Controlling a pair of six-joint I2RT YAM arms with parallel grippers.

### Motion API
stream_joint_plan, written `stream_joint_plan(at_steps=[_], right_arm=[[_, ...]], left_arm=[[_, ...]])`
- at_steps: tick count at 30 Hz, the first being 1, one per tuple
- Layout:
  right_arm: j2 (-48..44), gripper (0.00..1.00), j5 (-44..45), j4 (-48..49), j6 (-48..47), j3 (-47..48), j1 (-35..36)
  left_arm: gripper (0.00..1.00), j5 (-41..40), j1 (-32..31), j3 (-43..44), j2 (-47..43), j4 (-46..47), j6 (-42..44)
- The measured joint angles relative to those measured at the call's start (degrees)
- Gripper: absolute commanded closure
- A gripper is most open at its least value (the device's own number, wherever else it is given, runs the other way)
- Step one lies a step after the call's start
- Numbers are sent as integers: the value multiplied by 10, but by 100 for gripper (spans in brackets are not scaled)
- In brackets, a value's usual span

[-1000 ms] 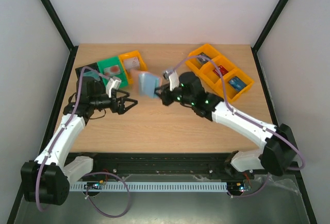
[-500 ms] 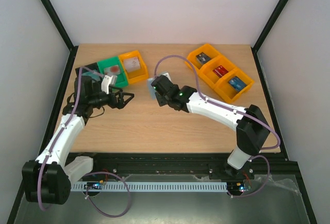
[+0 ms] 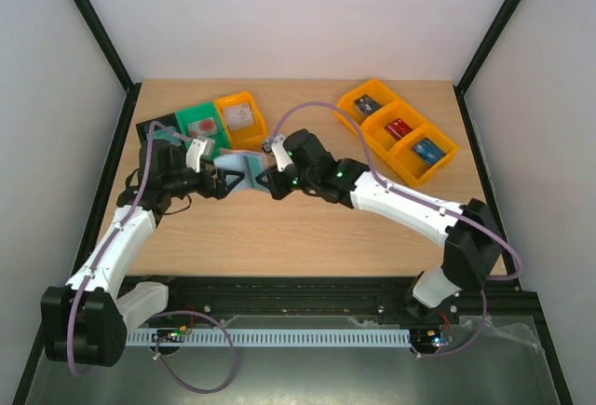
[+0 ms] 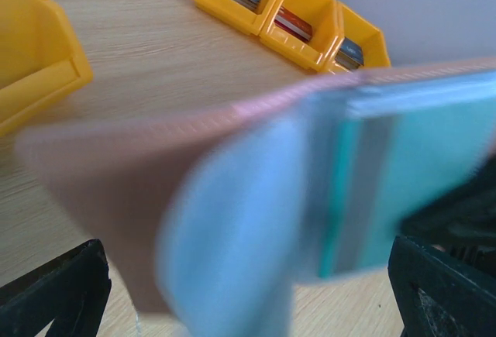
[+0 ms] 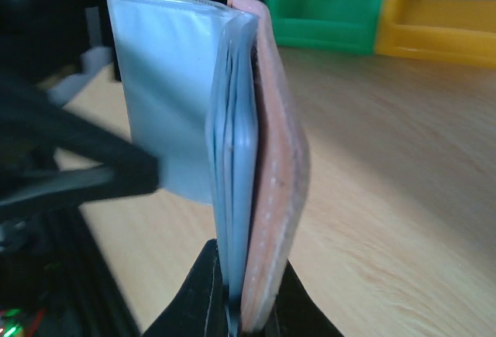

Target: Take the credit cards out of the card holder

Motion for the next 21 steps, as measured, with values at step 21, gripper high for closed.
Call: stream_joint_plan(at_steps=[21], right_arm=[[-166, 98, -332, 44, -156, -113, -76]], left_arm=[[1, 214, 0, 0, -10, 18, -15]])
